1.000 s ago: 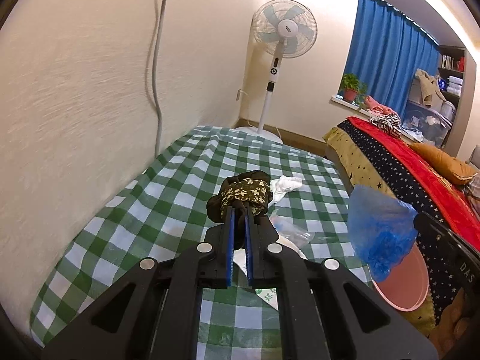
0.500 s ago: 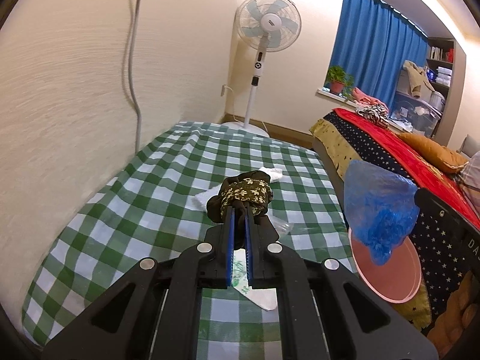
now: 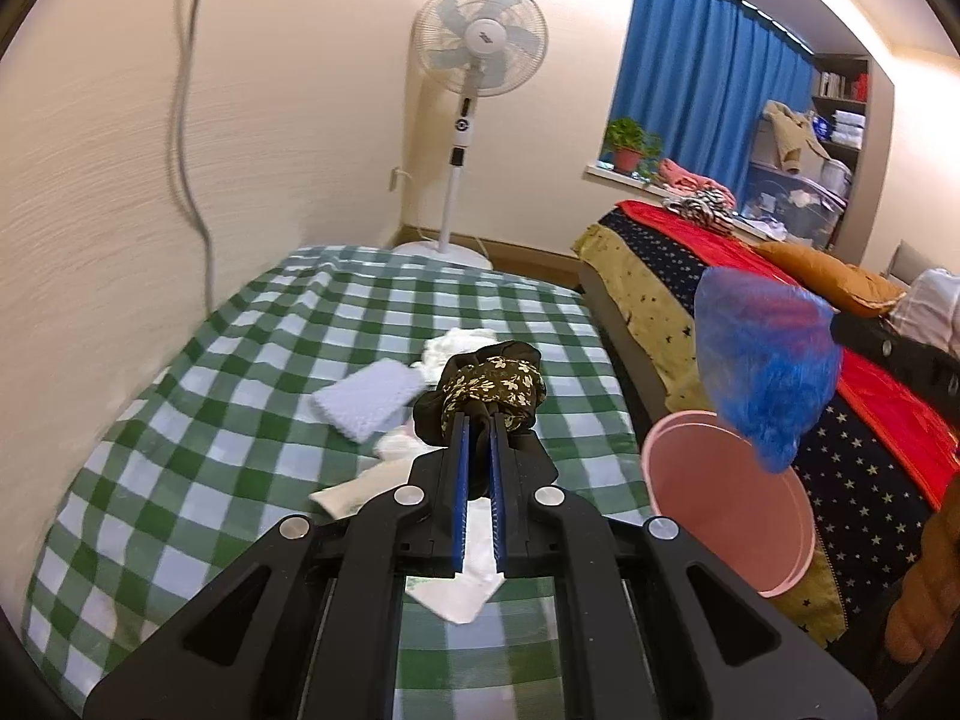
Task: Collect trash
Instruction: 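Carry the floral item and blue bag over the pink bin with both tools, then open both tools to drop the floral item and blue bag into the bin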
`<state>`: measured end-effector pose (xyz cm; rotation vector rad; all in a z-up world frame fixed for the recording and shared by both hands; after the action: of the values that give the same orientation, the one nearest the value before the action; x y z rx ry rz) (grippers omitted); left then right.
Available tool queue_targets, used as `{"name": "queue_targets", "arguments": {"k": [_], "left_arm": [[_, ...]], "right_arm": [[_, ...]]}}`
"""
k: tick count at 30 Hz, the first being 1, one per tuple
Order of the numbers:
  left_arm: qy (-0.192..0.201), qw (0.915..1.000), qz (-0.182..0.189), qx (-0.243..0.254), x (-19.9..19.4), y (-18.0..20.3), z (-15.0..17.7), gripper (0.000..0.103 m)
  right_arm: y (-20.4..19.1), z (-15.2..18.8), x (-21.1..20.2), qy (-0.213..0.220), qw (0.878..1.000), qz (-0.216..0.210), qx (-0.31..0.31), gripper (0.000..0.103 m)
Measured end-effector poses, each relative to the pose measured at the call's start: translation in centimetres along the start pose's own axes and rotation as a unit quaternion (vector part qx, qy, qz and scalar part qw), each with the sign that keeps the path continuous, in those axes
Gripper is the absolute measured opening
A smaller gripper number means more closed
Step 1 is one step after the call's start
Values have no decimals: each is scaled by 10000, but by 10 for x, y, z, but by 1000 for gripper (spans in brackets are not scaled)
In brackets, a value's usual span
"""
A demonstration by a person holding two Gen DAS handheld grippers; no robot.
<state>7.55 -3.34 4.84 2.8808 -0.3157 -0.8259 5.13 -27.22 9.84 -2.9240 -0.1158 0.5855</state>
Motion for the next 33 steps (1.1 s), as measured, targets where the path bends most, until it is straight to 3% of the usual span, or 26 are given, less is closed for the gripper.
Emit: {"name": "queue_targets", "arguments": {"k": [15, 33], "left_arm": [[-29, 9971, 579, 489, 15, 69, -3, 6], [-357, 9880, 1131, 984, 65, 157, 19, 6]], "right_arm": [[81, -26, -15, 135, 9973, 680, 243, 0], [129, -3, 11, -72, 9894, 1274, 694, 0]]}}
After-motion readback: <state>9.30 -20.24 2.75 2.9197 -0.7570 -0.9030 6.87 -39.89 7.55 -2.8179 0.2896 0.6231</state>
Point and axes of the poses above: each gripper's, at about its wrist camera, not at the fingertips, and x roughly the way its jaws point, y to its right, z to its underside, the point moved 1 cm from there along x, roughly the way its jaws point
